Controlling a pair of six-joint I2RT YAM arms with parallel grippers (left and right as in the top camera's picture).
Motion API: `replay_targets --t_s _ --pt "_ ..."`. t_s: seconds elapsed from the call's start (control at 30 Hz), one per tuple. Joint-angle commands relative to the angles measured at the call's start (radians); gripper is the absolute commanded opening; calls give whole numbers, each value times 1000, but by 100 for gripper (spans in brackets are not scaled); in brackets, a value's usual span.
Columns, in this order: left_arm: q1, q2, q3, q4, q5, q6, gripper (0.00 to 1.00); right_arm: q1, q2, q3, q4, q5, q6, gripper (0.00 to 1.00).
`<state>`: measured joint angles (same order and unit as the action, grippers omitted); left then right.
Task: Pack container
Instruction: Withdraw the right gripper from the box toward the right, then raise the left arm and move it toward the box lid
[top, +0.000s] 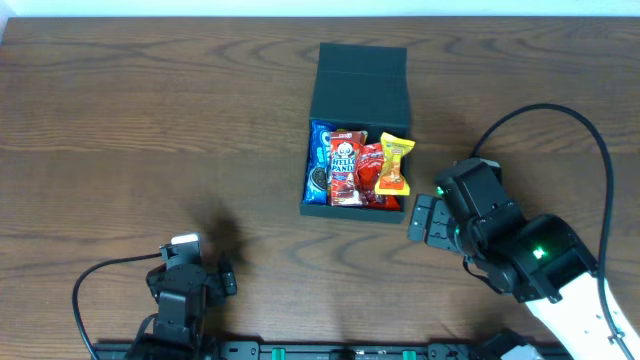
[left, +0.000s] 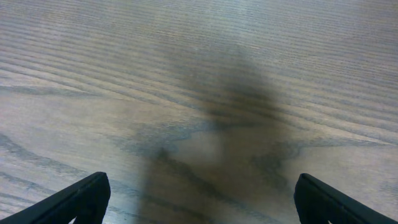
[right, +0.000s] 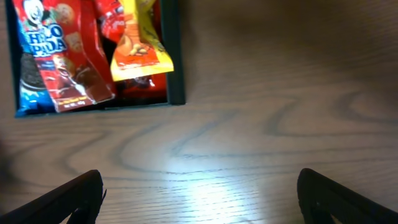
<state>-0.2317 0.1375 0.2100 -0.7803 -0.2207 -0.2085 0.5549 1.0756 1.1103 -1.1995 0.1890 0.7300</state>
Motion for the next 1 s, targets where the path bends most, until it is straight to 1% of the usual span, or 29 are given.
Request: replay_targets --t_s 0.0,0.07,0.13,0.23,0.27,0.33,0.37,0.57,0.63,0.7,0.77,0.87,0.9,0.97 --pt "4 -5 -27 -33 -15 14 95 8 -9 -5 -26 54 -13 99" --pt "4 -5 -27 -25 -14 12 95 8 -9 -5 -36 58 -13 99" --pt "3 -5 -27 25 5 -18 95 8 -10 -5 -31 54 -13 99" --pt "3 -5 -14 112 200 -137 95 8 -17 -5 -16 32 -13 99" --pt "3 -5 -6 147 293 -185 95 8 -23 -5 -15 27 -13 99" --pt "3 -5 -3 184 428 -231 95 8 -36 -5 -16 27 -13 99" --pt "3 -5 -3 187 477 -233 95 8 -43 -5 -16 27 -13 99" --pt "3 -5 -3 191 474 -234 95 8 -60 -5 -17 37 -13 99" --pt "3 -5 -1 201 485 -234 95 8 -60 -5 -21 48 -13 99" --pt "3 -5 3 223 528 -233 95 8 -60 -5 -27 51 -14 99" --pt "3 -5 4 285 549 -233 95 8 -60 -5 -31 51 -22 99" --pt "3 -5 3 478 637 -234 95 8 -60 -5 -35 51 -21 99" --pt "3 -5 4 567 688 -234 95 8 -60 -5 -34 51 -21 99" --pt "3 -3 11 646 746 -242 95 8 -60 -5 -32 51 -21 99"
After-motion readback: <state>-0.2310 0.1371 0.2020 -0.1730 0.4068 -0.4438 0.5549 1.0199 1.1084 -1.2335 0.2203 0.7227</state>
